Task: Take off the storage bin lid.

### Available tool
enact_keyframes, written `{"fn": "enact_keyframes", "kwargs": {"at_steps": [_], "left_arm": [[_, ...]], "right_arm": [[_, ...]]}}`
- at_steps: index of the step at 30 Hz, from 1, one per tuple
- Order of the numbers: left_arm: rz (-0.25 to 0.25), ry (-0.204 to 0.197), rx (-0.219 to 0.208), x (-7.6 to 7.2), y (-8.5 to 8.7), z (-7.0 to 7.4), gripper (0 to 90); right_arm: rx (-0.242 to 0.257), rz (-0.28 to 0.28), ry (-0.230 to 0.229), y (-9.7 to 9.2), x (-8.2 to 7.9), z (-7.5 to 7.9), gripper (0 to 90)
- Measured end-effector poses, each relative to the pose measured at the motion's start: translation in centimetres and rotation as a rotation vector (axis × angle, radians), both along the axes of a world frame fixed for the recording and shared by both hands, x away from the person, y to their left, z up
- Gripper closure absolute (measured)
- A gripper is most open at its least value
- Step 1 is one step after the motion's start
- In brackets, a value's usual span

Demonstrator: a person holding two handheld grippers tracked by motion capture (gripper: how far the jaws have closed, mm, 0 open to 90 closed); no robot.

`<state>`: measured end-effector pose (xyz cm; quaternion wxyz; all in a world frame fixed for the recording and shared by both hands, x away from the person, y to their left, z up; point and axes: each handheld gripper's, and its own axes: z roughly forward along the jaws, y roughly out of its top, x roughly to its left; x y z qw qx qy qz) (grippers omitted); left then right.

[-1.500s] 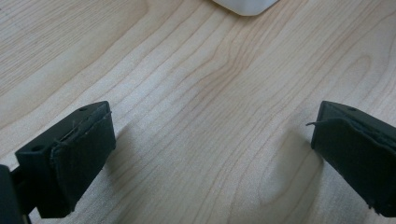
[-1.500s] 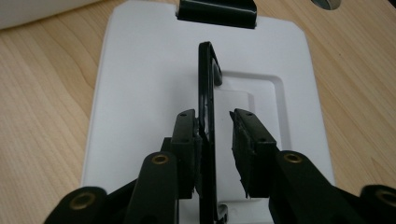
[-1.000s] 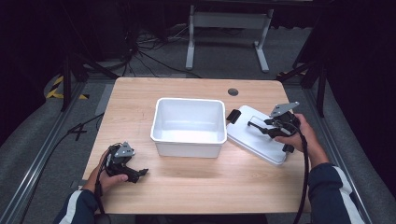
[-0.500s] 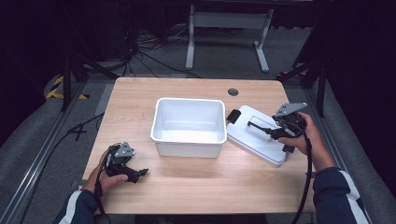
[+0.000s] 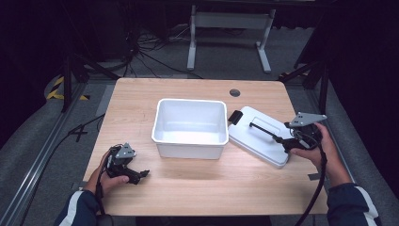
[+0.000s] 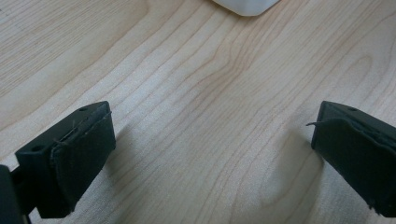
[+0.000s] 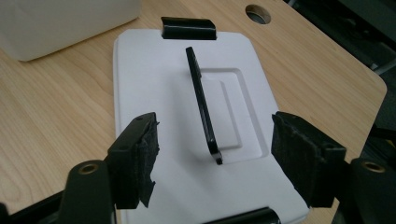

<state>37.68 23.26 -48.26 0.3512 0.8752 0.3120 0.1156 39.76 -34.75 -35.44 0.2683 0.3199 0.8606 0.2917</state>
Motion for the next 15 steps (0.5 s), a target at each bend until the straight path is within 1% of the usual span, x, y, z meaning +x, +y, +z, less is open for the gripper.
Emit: {"fn": "enact_keyframes", "kwargs": {"at_steps": [5,9,11,15], "left_arm": [[-0.006,-0.005,0.004,0.1,0.0,0.0,0.1],[-0.002,-0.001,0.001,0.0,0.0,0.0,0.1],[0.003,0.0,0.0,0.0,0.0,0.0,0.2],[0.004,0.0,0.0,0.0,0.0,0.0,0.1]], "right_arm": [[0.028,0.004,-0.012,-1.0,-1.9,-0.5,32.4],[0.026,0.007,-0.011,-1.6,-3.2,-1.2,32.4],[0.03,0.005,-0.019,-2.0,-3.8,-1.3,32.4],[0.054,0.021,-0.034,-2.6,-5.0,-1.6,32.3]]}}
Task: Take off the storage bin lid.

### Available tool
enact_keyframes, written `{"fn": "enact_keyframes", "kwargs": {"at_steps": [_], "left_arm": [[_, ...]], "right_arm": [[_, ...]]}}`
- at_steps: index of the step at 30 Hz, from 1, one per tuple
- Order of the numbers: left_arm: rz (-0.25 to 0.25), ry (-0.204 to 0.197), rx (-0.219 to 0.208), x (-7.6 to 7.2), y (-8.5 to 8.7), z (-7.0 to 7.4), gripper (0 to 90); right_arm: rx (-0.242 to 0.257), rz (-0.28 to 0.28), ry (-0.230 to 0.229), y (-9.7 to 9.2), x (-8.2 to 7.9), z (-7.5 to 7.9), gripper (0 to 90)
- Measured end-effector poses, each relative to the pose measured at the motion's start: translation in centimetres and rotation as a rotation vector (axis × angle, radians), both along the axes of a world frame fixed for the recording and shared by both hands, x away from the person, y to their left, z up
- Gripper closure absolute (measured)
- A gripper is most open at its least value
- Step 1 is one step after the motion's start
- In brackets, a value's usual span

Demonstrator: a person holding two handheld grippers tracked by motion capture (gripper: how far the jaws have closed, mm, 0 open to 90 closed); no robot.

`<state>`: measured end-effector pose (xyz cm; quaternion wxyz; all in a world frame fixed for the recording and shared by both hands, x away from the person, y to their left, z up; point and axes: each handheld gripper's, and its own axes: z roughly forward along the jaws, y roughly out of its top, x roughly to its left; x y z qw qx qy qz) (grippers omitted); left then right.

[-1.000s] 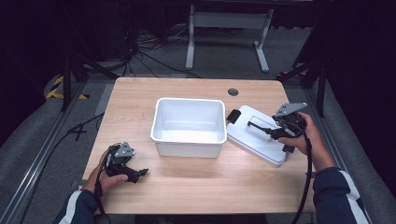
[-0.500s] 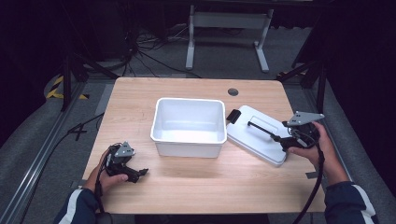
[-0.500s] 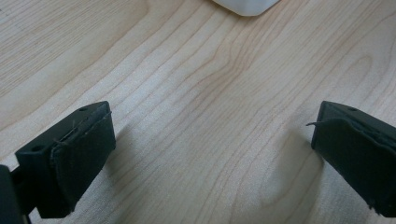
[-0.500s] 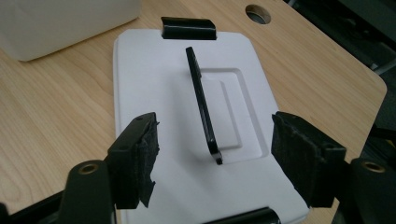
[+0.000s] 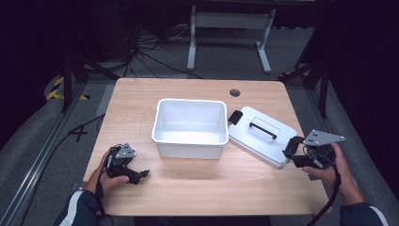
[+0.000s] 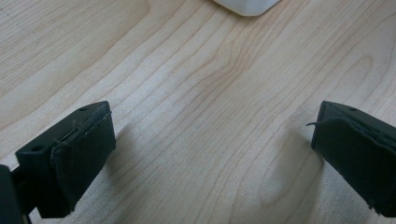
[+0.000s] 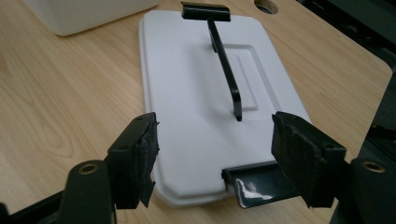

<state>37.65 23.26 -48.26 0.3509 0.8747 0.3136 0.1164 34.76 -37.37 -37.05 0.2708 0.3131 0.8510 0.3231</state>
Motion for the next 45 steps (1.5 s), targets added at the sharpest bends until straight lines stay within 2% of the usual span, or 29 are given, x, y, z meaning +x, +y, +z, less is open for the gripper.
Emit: {"fn": "enact_keyframes", "kwargs": {"at_steps": [3,6,14,29,34,38,45], "left_arm": [[-0.002,-0.002,0.001,0.0,0.0,0.0,0.1],[-0.001,-0.002,0.002,0.0,0.0,0.0,0.1],[-0.001,-0.003,0.002,0.0,0.0,0.0,0.1],[-0.001,-0.002,0.002,0.0,0.0,0.0,0.1],[-0.001,-0.002,0.002,0.0,0.0,0.0,0.1],[-0.001,-0.003,0.003,0.0,0.0,0.0,0.1],[0.0,0.001,-0.001,0.0,0.0,0.0,0.1]], "right_arm": [[0.01,0.025,-0.008,-0.3,-0.9,-0.6,32.1],[-0.001,0.041,-0.003,-0.6,-1.5,-1.5,32.1],[0.009,0.042,0.025,-1.3,-2.3,-3.8,31.9],[0.07,0.007,0.1,-2.6,-3.5,-8.0,31.3],[0.113,0.003,0.117,-2.9,-3.6,-9.2,29.5],[0.164,-0.007,0.135,-3.2,-3.5,-9.7,28.1],[0.174,-0.017,0.15,-3.3,-3.3,-9.7,26.1]]}}
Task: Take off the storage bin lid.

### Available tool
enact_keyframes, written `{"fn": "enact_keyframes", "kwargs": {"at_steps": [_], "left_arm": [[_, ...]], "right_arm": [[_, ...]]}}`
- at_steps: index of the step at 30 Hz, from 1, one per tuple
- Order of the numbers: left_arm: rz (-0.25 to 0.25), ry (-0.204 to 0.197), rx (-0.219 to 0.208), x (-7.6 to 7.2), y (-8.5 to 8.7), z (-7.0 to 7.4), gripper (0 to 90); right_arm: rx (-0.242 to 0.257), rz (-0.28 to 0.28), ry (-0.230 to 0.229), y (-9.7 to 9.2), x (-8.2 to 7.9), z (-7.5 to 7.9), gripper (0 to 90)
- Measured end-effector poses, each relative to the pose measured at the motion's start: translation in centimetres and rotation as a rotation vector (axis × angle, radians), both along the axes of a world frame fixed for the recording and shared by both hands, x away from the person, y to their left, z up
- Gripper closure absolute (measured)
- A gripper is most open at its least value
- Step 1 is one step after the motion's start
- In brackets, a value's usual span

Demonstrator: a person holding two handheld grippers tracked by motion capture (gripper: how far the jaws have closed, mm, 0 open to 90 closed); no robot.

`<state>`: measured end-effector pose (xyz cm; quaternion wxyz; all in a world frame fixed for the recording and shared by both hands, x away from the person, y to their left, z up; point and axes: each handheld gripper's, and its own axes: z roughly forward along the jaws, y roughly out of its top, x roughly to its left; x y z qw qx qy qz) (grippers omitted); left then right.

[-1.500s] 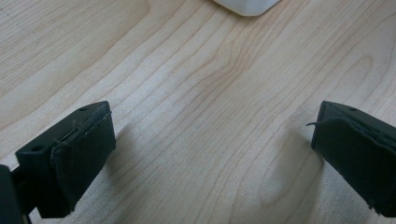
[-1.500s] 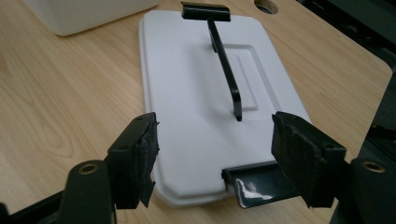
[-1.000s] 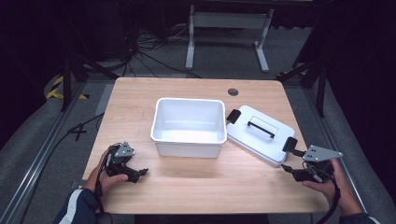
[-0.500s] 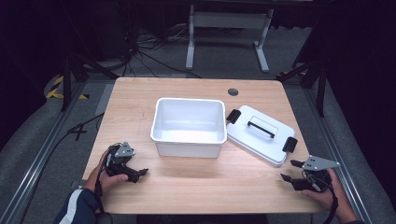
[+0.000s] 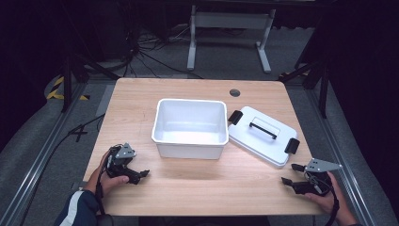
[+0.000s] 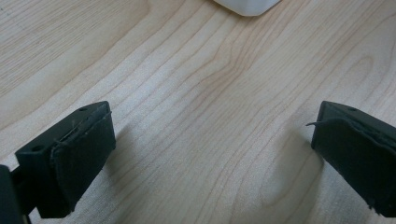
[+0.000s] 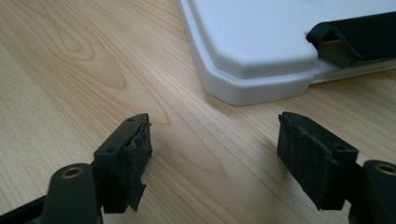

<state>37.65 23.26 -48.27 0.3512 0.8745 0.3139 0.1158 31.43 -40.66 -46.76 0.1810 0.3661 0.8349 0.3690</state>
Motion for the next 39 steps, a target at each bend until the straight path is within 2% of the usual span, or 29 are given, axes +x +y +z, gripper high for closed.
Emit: {"fn": "enact_keyframes", "kwargs": {"at_steps": [17,39], "left_arm": [[0.005,-0.001,0.001,0.0,0.01,0.0,0.1],[0.008,0.002,-0.005,0.02,-0.02,-0.03,0.1]], "right_arm": [[-0.006,-0.048,0.006,0.06,-0.1,-0.03,20.8],[-0.01,-0.055,0.009,0.04,-0.07,-0.01,19.1]]}}
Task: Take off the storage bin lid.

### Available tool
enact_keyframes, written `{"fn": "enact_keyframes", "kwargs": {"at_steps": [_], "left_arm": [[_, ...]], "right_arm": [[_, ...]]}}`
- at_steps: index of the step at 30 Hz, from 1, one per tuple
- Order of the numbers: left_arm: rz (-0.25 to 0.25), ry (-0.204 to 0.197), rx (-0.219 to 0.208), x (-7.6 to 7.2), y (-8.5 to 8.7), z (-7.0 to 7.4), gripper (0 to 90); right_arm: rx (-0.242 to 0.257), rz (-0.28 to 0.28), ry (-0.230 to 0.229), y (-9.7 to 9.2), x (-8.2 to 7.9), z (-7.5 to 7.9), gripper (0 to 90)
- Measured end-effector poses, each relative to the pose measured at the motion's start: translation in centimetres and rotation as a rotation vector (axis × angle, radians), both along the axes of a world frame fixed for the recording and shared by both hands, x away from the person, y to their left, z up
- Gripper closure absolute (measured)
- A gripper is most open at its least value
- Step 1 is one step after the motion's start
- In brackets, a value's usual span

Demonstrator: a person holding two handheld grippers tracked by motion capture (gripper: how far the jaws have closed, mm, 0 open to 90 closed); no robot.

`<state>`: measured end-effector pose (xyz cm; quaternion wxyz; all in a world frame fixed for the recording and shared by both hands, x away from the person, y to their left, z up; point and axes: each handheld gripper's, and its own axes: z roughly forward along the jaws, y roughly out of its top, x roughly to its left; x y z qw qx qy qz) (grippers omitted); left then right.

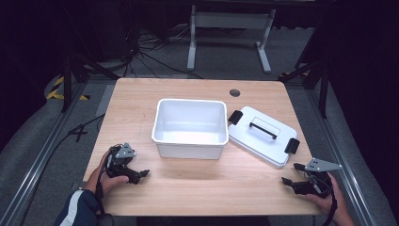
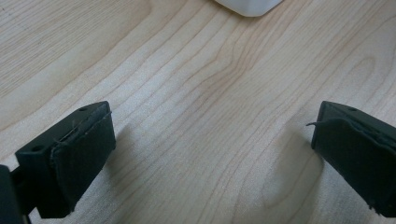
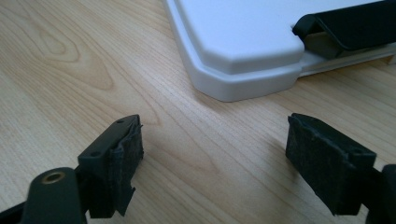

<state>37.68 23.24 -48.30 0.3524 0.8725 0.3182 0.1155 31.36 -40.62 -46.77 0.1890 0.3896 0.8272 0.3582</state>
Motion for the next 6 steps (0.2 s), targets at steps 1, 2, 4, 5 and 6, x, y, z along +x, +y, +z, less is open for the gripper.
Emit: {"fn": "enact_keyframes", "kwargs": {"at_steps": [1,2,4,5,6], "left_arm": [[-0.001,-0.005,0.002,0.03,0.01,0.0,0.1],[0.0,0.0,0.001,0.0,0.0,0.0,0.1],[0.0,0.0,0.0,0.0,0.0,0.0,0.1],[0.0,0.0,0.0,0.0,0.0,0.0,0.1],[0.0,0.0,0.0,0.0,0.0,0.0,0.1]], "right_arm": [[0.0,0.0,0.0,0.0,0.0,0.0,19.1],[0.0,0.0,0.0,0.0,0.0,0.0,19.1],[0.0,-0.001,0.0,0.0,0.0,-0.01,19.0],[-0.001,-0.002,0.0,0.0,0.0,0.0,18.8],[0.0,-0.004,-0.002,0.02,0.01,-0.03,18.5]]}}
